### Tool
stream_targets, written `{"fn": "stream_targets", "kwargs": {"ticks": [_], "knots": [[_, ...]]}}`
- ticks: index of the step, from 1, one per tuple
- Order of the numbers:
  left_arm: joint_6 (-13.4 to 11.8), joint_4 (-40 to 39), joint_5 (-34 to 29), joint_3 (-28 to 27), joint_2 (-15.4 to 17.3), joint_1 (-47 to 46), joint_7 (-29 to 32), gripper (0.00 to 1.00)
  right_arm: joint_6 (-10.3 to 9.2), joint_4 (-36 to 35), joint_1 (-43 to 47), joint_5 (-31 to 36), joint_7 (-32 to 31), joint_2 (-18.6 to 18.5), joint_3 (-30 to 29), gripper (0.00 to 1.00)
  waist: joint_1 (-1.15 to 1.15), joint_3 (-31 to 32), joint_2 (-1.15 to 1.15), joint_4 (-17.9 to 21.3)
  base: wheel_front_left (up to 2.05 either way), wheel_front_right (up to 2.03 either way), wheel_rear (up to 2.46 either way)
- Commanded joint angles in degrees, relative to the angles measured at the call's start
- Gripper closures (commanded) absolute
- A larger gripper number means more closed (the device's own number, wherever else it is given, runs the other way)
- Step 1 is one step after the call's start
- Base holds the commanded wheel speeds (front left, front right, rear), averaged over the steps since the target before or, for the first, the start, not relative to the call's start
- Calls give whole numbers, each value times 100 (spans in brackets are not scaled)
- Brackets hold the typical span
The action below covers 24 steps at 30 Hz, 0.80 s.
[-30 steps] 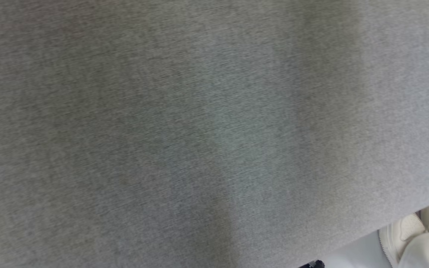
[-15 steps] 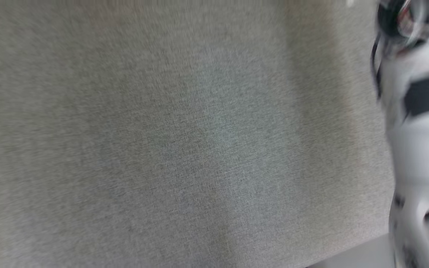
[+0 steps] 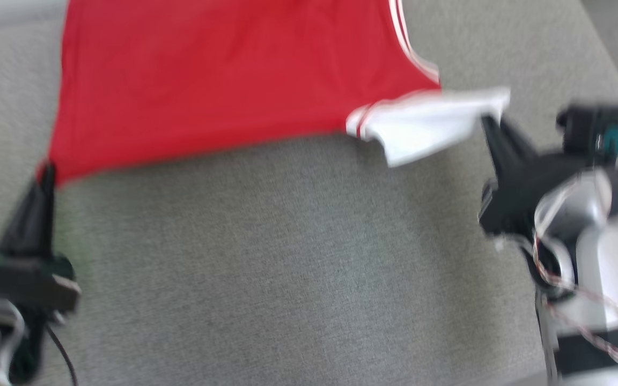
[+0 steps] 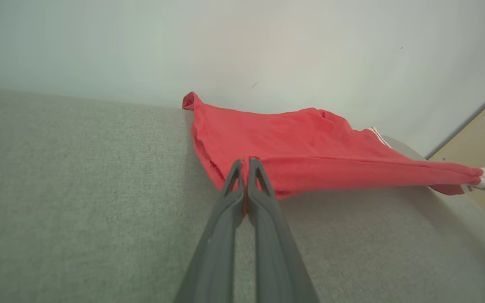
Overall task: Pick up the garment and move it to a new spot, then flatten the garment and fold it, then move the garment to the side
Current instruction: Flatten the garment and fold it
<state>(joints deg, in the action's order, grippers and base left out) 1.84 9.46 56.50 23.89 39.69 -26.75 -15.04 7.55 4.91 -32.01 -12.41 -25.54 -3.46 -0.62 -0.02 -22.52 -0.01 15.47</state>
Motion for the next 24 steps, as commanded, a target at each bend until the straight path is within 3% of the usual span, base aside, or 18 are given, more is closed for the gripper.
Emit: {"fn": "stream_targets", "kwargs": {"ticks": [1,6,13,24], "knots": [[-115,-146,69,-140,-135,435,-17,100,-13,-167,369,-40,-87,24,-115,100,2,571,1,-172,0,0,0],[-364,-543,43,-405,-567,1522,-16,100,-13,-562,1151,27,-309,40,-392,100,2,817,1,-258,0,0,0],[-368,-697,145,-435,-1130,2639,-15,100,-13,-679,2066,212,-760,53,-673,100,2,1062,1,-356,0,0,0],[-379,-422,18,139,-930,3103,613,100,-13,-991,3190,273,-2057,54,-720,100,2,1181,1,-449,0,0,0]]}}
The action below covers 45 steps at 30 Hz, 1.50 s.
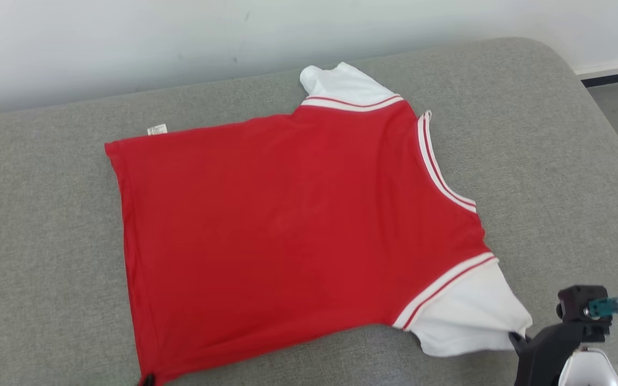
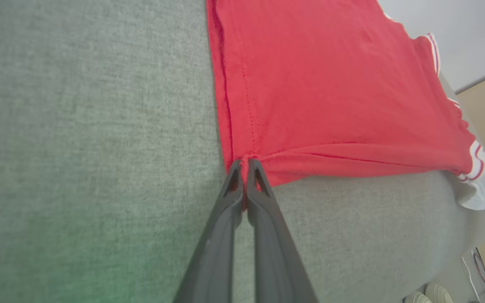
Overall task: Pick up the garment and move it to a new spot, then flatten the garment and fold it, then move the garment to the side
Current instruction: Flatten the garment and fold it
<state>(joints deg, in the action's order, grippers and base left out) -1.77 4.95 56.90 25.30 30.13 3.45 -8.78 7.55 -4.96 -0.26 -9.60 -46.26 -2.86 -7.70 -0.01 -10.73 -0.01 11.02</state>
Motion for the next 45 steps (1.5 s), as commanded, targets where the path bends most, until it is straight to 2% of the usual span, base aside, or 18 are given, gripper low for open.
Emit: {"fn": "stream_targets", "kwargs": {"ticks": [1,3,7,15,18,22,29,39,45], "knots": [[-44,35,16,30,57,109,109,100,-13,-79,99,-22,-85,-5,3,100,1,-2,1,-8,0,0,0],[-95,1,21,83,152,119,289,100,-13,-224,226,-2,-228,-7,-16,100,1,-31,1,-24,0,0,0],[-76,-184,115,-27,124,-11,223,100,-13,-418,232,-133,-255,-5,-33,100,1,-102,1,-76,0,0,0],[65,-400,162,-213,-29,-690,83,100,-14,-705,-534,-789,247,-4,113,100,1,-257,1,-179,0,0,0],[91,-391,206,-267,-88,-985,159,100,-14,-657,-938,-793,373,-3,245,100,1,-318,1,-187,0,0,0],[114,-214,151,-256,-125,-1414,268,100,-14,-420,-1561,-636,606,-56,386,100,1,-454,1,-187,0,0,0],[119,204,-24,-172,-237,-2107,315,100,-14,324,-2447,-278,1392,-276,589,100,1,-704,1,-250,0,0,0],[222,630,-196,-126,-324,-2622,220,100,-14,1345,-3125,-252,1987,-336,860,100,1,-993,1,-318,0,0,0],[166,762,-213,-209,-368,-2728,64,100,-14,1793,-3401,-134,2427,-336,798,100,1,-1079,1,-354,0,0,0]]}}
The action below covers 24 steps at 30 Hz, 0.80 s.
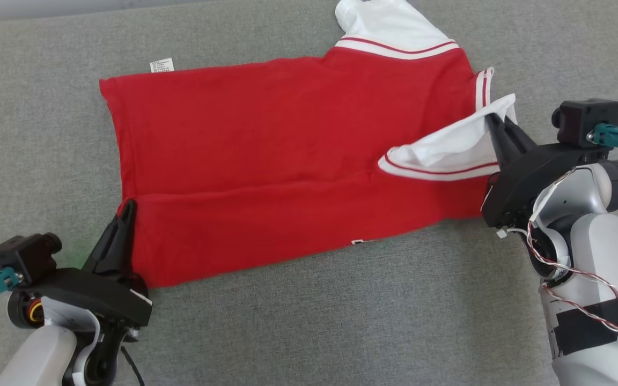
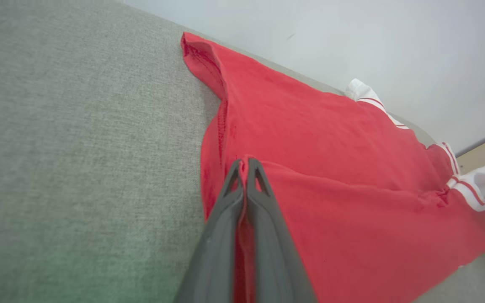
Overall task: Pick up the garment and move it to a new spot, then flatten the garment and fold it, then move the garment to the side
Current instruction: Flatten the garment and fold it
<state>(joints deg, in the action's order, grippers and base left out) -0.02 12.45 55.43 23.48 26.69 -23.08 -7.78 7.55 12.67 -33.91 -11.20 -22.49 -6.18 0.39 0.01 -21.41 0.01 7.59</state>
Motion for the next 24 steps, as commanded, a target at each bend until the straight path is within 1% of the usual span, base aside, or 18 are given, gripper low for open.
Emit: {"fn": "stream_targets", "kwargs": {"ticks": [1,6,7,8,9,14,17,19,21,24], "knots": [[-20,21,-69,-27,-31,-68,-51,100,-14,75,-67,33,142,19,-68,100,-1,-15,-1,-17,0,0,0],[-18,81,-57,26,-62,-14,-37,100,-14,328,-138,107,417,105,-148,100,-1,2,-1,-28,0,0,0],[-14,94,-54,46,-69,-2,-22,87,-14,389,-149,72,468,120,-168,100,-1,16,-1,-28,0,0,0],[-11,113,-57,64,-78,7,-9,53,-14,444,-171,9,498,145,-129,51,-1,38,-1,-27,0,0,0],[-33,143,-54,70,-82,22,-3,0,-14,481,-192,-30,523,166,-73,0,-1,61,-1,-23,0,0,0],[-136,216,-194,182,-50,145,-53,0,-14,562,-205,-222,720,201,-13,0,-1,252,-1,3,0,0,0],[-270,185,-360,265,20,278,-68,0,-14,484,-43,-305,591,209,-31,0,-1,408,-1,17,0,0,0],[-414,129,-473,330,76,382,-6,0,-14,406,99,-256,343,174,-99,0,-1,495,-1,36,0,0,0],[-558,73,-587,402,168,446,76,0,-14,343,272,-94,-1,108,-199,0,-1,567,-1,49,0,0,0],[-769,-2,-737,562,203,537,297,0,-14,193,514,175,-481,105,-406,0,-1,619,-1,64,0,0,0]]}}
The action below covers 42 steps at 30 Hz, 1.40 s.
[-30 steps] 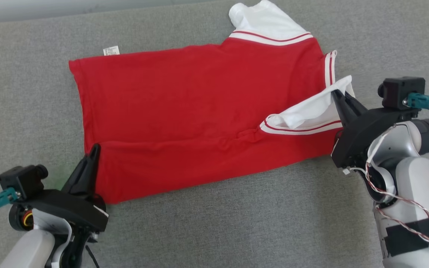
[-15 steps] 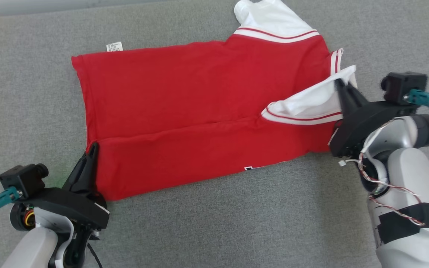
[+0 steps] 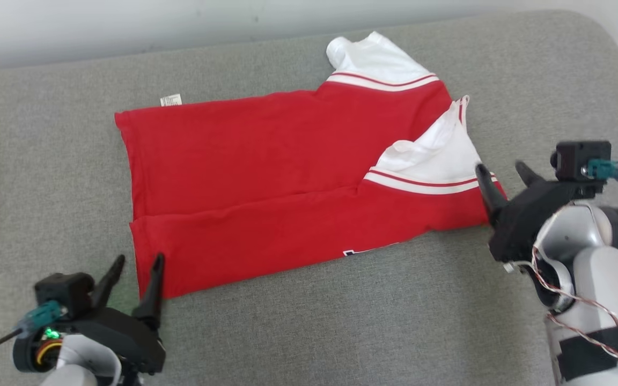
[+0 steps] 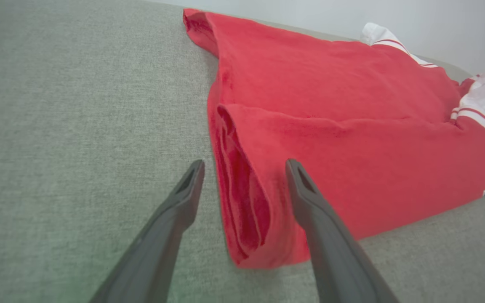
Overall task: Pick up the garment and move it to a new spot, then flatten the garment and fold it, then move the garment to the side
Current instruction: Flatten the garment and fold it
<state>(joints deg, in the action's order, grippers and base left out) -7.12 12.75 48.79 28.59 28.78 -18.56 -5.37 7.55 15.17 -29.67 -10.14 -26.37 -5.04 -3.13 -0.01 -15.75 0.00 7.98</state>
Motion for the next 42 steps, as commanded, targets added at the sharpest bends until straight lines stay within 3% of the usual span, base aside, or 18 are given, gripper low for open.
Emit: {"fn": "stream_targets", "kwargs": {"ticks": [1,10,21,22,23,24,25,26,32,42], "knots": [[-107,-53,-118,105,6,95,132,0,-14,-86,154,157,-212,-3,-118,0,1,57,0,29,0,0,0],[-545,-43,-445,427,158,-98,763,0,-14,312,-35,812,-568,91,-427,0,1,-195,0,102,0,0,0],[-643,5,-473,642,168,-170,1222,0,-14,1304,-508,943,-731,196,-731,0,1,-498,0,-62,0,0,0],[-631,17,-460,662,170,-159,1246,21,-14,1381,-512,909,-793,201,-752,0,1,-507,0,-69,0,0,0],[-639,23,-498,699,190,-153,1281,55,-14,1443,-499,870,-824,211,-777,0,1,-511,0,-74,0,0,0],[-636,29,-561,747,215,-145,1301,98,-14,1507,-492,816,-877,218,-780,0,1,-508,0,-78,0,0,0],[-618,37,-528,781,202,-124,1323,100,-13,1531,-488,753,-878,224,-801,38,1,-499,0,-82,0,0,0],[-600,50,-511,826,192,-103,1381,100,-14,1514,-480,688,-800,229,-836,100,1,-484,0,-85,0,0,0],[-647,-4,-412,815,221,66,1412,100,-15,1163,-106,230,-551,205,-894,100,1,-304,0,-64,0,0,0],[-875,-708,-312,598,659,578,1345,100,-14,-403,1142,-655,-613,205,-778,100,1,32,0,120,0,0,0]]}}
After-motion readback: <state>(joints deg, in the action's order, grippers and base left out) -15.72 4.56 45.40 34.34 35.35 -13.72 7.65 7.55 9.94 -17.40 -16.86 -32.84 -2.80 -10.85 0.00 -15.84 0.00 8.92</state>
